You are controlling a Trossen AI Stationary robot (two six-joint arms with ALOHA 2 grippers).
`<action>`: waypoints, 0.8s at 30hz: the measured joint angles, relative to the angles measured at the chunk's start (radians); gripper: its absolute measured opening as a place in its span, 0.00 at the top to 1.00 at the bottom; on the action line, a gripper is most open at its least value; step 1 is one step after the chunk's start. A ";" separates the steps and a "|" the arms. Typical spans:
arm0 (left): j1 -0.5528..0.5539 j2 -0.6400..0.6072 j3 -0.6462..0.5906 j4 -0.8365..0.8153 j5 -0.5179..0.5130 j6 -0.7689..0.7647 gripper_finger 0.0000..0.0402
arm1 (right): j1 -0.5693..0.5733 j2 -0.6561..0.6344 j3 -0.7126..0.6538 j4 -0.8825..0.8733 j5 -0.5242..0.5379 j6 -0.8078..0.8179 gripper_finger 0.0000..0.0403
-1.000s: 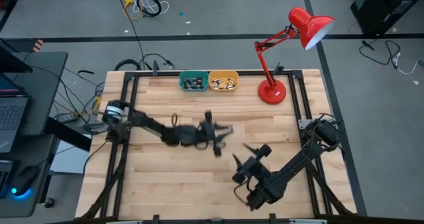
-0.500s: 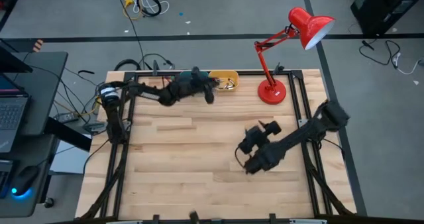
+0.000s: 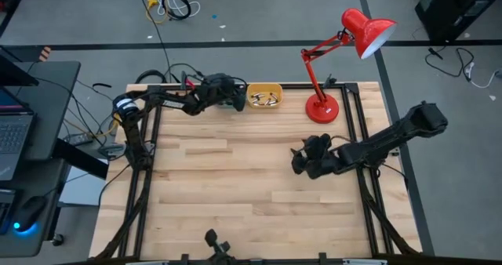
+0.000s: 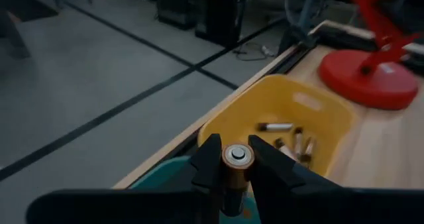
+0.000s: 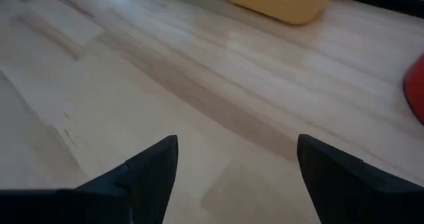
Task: Sort batteries
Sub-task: Put the black battery into the blue bin, then return to Home Position
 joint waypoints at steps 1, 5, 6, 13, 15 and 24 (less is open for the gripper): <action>0.006 0.000 0.000 -0.011 -0.008 0.000 0.83 | -0.011 -0.018 -0.013 0.024 -0.007 -0.032 0.27; 0.027 0.000 0.000 -0.013 -0.032 -0.024 0.79 | -0.040 -0.080 -0.025 0.063 -0.011 -0.140 0.27; 0.030 0.000 0.000 -0.013 -0.033 -0.026 0.77 | -0.046 -0.097 -0.025 0.075 -0.011 -0.170 0.27; 0.028 0.000 0.000 -0.063 -0.029 -0.052 0.63 | -0.076 -0.243 -0.025 0.176 0.065 -0.472 0.28; 0.029 0.000 0.000 -0.065 -0.015 -0.031 0.61 | -0.082 -0.282 -0.025 0.172 0.110 -0.569 0.29; 0.028 -0.182 -0.021 -0.180 0.266 0.038 0.58 | -0.122 -0.428 -0.025 0.141 0.144 -0.608 0.39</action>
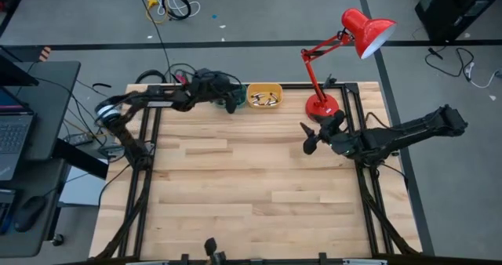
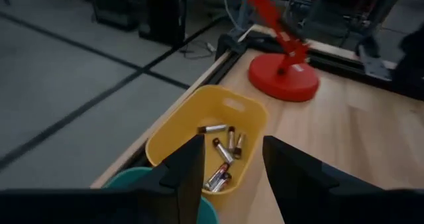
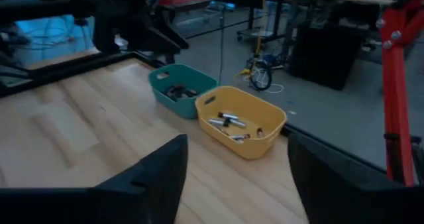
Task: Sort batteries
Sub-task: Return to Home Position
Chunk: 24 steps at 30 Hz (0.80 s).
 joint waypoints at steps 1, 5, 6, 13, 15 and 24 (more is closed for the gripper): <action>0.000 -0.040 -0.017 -0.014 0.003 0.015 0.58 | -0.006 -0.017 0.000 0.000 -0.015 -0.015 0.42; -0.002 -0.220 -0.143 -0.022 0.008 0.032 0.58 | -0.020 -0.080 0.000 -0.006 -0.092 -0.039 0.64; -0.003 -0.272 -0.186 -0.022 0.009 0.024 0.58 | -0.021 -0.094 0.000 -0.006 -0.108 -0.048 0.72; -0.003 -0.568 -0.459 0.053 0.045 -0.119 0.65 | -0.017 -0.193 0.000 0.020 -0.178 -0.162 0.98; -0.003 -0.631 -0.514 0.087 0.085 -0.128 0.70 | -0.017 -0.232 0.000 0.020 -0.219 -0.200 1.00; -0.079 -0.781 -0.577 0.141 0.179 -0.147 0.95 | -0.017 -0.439 -0.002 0.021 -0.553 -0.313 1.00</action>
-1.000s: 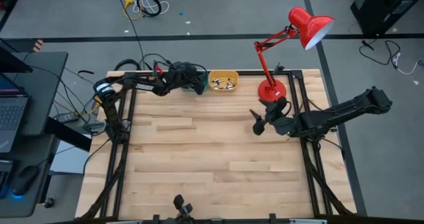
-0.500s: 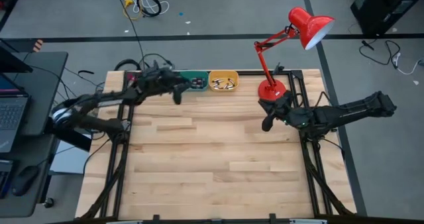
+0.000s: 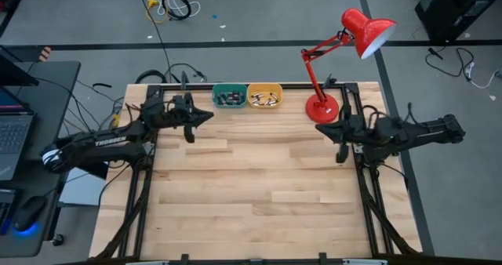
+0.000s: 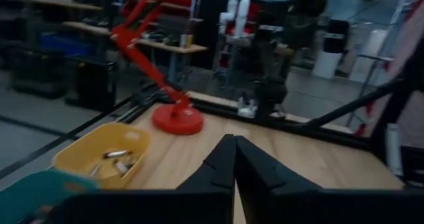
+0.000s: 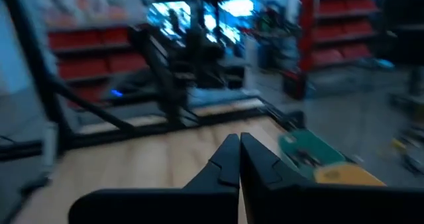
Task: Sort batteries
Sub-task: Return to Home Position
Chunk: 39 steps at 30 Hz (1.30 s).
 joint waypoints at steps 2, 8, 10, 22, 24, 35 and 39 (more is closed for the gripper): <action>-0.027 -0.006 0.000 0.020 0.000 -0.002 0.97 | -0.002 -0.050 -0.017 0.003 -0.039 -0.018 1.00; -0.098 -0.030 0.000 -0.003 -0.001 -0.003 0.97 | -0.032 -0.159 -0.152 0.118 -0.098 -0.001 1.00; -0.119 -0.035 0.000 -0.005 -0.008 -0.001 0.97 | -0.051 -0.172 -0.212 0.213 -0.147 0.015 1.00; -0.213 -0.042 -0.049 0.086 -0.174 -0.025 0.97 | -0.174 -0.160 -0.343 0.332 -0.445 0.101 1.00; -0.222 -0.061 -0.083 0.152 -0.178 -0.055 0.97 | -0.174 -0.171 -0.343 0.334 -0.465 0.098 1.00; -0.230 -0.205 -0.174 0.020 -0.131 -0.070 0.97 | -0.177 -0.346 -0.343 0.145 -0.461 0.086 1.00; -0.230 -0.235 -0.170 -0.092 -0.114 -0.077 0.97 | -0.169 -0.404 -0.343 0.082 -0.461 0.081 1.00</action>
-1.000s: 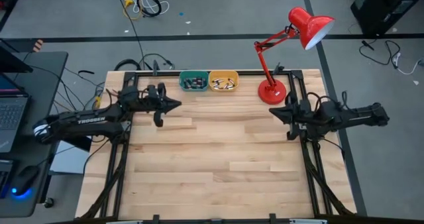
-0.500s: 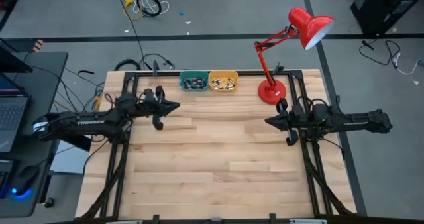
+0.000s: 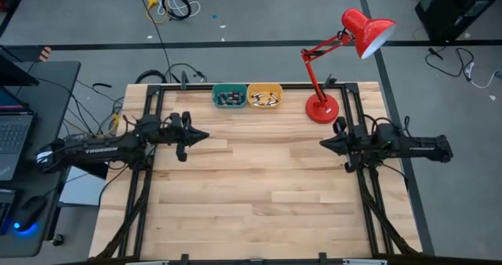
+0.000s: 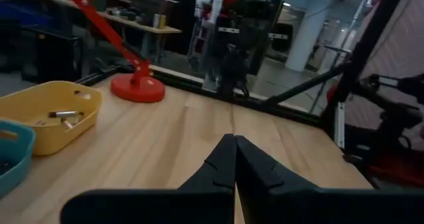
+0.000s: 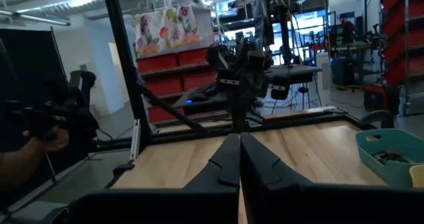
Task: Sort batteries
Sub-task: Return to Home Position
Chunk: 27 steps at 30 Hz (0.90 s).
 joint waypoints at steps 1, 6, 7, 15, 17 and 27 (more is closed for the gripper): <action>0.000 -0.010 0.000 -0.008 -0.012 -0.009 0.97 | 0.000 -0.012 0.000 -0.009 0.000 -0.001 1.00; -0.013 -0.101 0.002 -0.049 -0.074 -0.043 0.98 | 0.000 -0.023 0.000 -0.032 0.000 -0.002 1.00; -0.020 -0.126 0.002 -0.070 -0.089 -0.043 0.98 | 0.000 -0.024 0.000 -0.036 0.000 0.000 1.00; -0.169 -0.283 0.002 -0.275 -0.322 -0.017 0.98 | 0.000 -0.023 0.000 -0.048 -0.053 0.010 1.00; -0.219 -0.290 0.002 -0.292 -0.372 -0.003 0.98 | 0.000 -0.023 0.000 -0.049 -0.086 0.007 1.00; -0.378 -0.321 0.001 -0.333 -0.452 0.128 0.98 | 0.000 -0.023 0.000 -0.043 -0.121 0.006 1.00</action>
